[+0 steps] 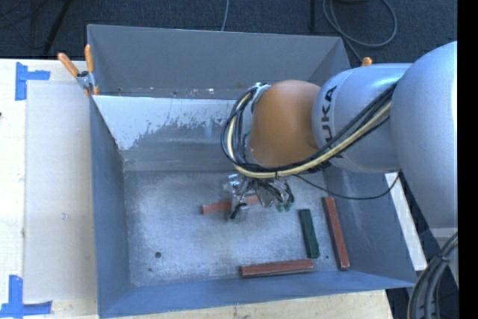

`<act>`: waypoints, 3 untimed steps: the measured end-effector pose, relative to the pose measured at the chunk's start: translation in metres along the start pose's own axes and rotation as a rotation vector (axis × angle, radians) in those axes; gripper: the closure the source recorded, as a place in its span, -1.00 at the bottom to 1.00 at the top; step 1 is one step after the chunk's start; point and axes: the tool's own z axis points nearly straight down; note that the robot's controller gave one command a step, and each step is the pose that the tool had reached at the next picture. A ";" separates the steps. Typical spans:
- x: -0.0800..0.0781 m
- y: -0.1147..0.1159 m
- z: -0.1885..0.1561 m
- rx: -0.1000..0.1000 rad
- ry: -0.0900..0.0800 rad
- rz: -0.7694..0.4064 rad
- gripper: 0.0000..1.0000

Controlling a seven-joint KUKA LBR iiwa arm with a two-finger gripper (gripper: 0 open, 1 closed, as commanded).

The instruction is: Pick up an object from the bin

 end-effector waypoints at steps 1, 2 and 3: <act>-0.008 -0.007 0.000 0.001 -0.002 -0.229 1.00; -0.007 -0.008 0.000 0.000 -0.001 -0.225 -1.00; -0.008 -0.008 0.000 0.000 -0.001 -0.224 1.00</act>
Offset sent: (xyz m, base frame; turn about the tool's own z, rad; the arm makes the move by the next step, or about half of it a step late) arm 0.0089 -0.0061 0.0000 -0.2297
